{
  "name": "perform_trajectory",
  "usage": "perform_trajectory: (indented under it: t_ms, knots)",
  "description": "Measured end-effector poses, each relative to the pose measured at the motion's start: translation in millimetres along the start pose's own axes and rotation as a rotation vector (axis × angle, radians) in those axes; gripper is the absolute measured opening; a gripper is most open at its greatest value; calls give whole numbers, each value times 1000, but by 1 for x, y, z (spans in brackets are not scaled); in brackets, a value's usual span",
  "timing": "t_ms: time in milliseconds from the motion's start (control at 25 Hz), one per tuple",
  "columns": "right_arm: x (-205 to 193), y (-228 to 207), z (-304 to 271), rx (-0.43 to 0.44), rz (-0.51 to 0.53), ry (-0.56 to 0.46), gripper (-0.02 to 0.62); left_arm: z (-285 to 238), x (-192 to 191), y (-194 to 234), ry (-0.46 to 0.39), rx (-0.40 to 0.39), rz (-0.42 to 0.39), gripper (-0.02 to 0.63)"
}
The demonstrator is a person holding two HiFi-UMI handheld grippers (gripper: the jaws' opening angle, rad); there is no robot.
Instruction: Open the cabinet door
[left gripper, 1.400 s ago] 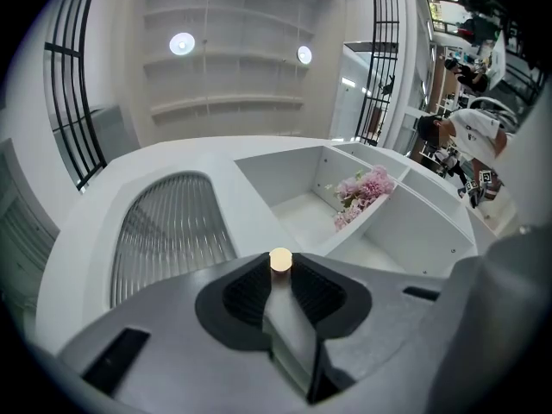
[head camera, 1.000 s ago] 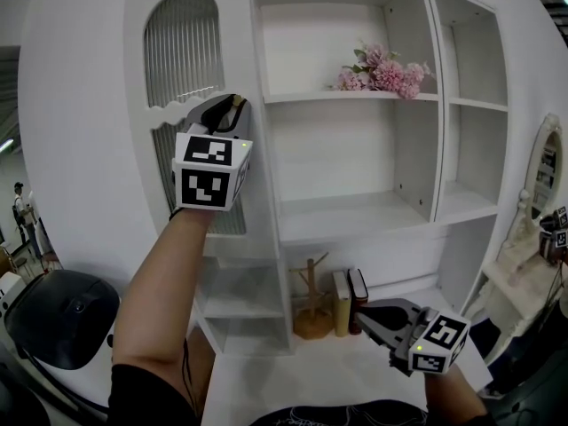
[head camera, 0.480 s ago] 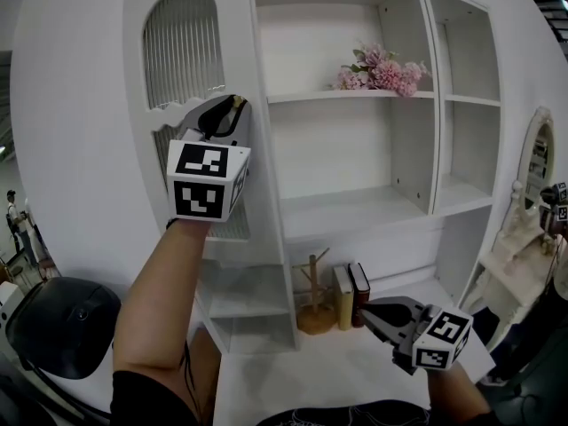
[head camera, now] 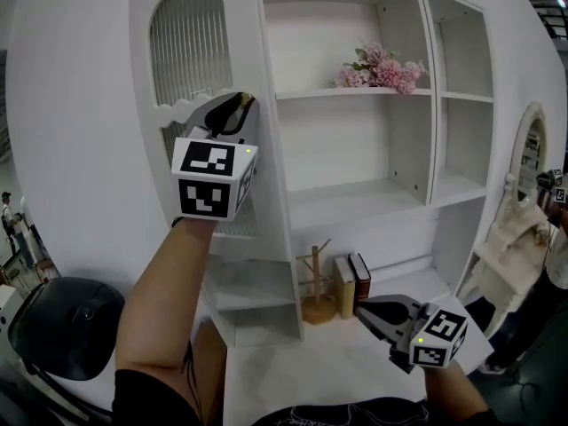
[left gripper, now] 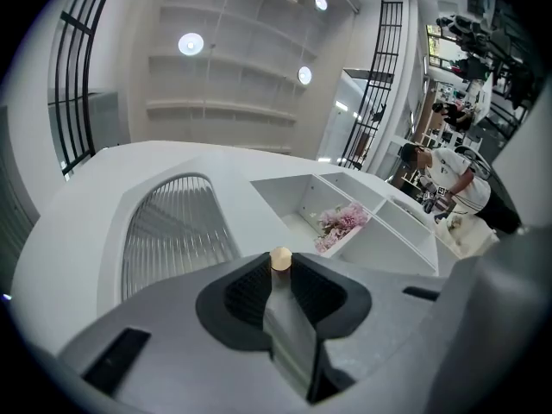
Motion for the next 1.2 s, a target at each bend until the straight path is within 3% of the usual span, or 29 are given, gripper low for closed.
perform_trajectory:
  t_ms: [480,720,1200]
  knots:
    - [15,25,-1,9,-4,14,5,27,16,3,-6,-54,46,74]
    - [19,38,-4,17,2,12,5,43,23,10,-10,-91,121,74]
    - [15,61,-13,34,-58,4,5,80,41,23,-11,-148,187,75]
Point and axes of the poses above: the fingertips, and each gripper's own axes: z backward along the fingers, y to its left, x out of its top, the point moved 6 cm from there along z, backward along the fingers, and after that the axes turned 14 degrees about z, right-handed, at the moved point
